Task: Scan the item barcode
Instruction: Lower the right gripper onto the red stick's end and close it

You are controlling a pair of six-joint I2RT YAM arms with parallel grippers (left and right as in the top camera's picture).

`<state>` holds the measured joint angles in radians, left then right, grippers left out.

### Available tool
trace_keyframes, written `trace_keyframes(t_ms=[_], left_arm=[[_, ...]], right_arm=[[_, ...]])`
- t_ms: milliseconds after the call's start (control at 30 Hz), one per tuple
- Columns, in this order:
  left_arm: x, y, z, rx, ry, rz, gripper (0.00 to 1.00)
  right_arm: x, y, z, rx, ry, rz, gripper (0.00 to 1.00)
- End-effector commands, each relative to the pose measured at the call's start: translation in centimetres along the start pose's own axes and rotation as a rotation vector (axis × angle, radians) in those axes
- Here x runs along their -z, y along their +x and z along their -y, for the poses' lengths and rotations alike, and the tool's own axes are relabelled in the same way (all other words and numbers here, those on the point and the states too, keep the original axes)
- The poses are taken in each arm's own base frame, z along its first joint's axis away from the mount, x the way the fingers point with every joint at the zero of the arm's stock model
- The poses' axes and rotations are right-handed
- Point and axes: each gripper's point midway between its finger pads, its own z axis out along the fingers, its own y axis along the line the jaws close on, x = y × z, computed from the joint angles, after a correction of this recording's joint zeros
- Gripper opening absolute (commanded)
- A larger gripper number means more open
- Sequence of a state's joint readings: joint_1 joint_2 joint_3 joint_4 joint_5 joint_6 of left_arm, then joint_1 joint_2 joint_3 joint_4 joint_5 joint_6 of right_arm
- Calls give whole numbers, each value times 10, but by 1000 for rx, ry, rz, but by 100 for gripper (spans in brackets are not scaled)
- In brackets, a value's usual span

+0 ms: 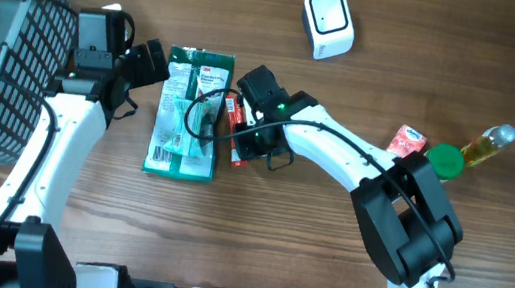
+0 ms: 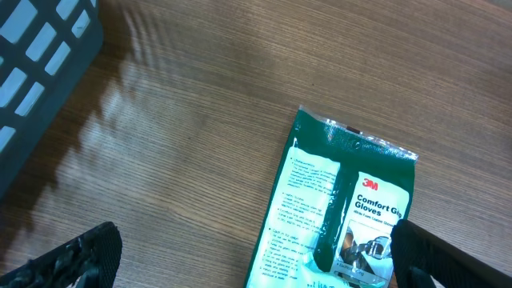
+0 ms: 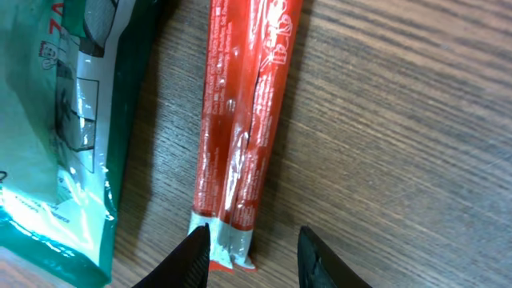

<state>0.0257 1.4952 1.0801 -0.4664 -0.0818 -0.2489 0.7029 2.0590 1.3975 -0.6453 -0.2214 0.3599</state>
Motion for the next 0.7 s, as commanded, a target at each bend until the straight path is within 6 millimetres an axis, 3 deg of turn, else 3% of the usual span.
trace_keyframes(t_ms=[0,667], left_arm=[[2,-5,-2,-5,-7,15,100],[2,-5,-2,-5,-7,16,100]], right_arm=[[-7,8,-4,-36,-21,-32,36],[-7,9,-4,-42,-19,-33,36]])
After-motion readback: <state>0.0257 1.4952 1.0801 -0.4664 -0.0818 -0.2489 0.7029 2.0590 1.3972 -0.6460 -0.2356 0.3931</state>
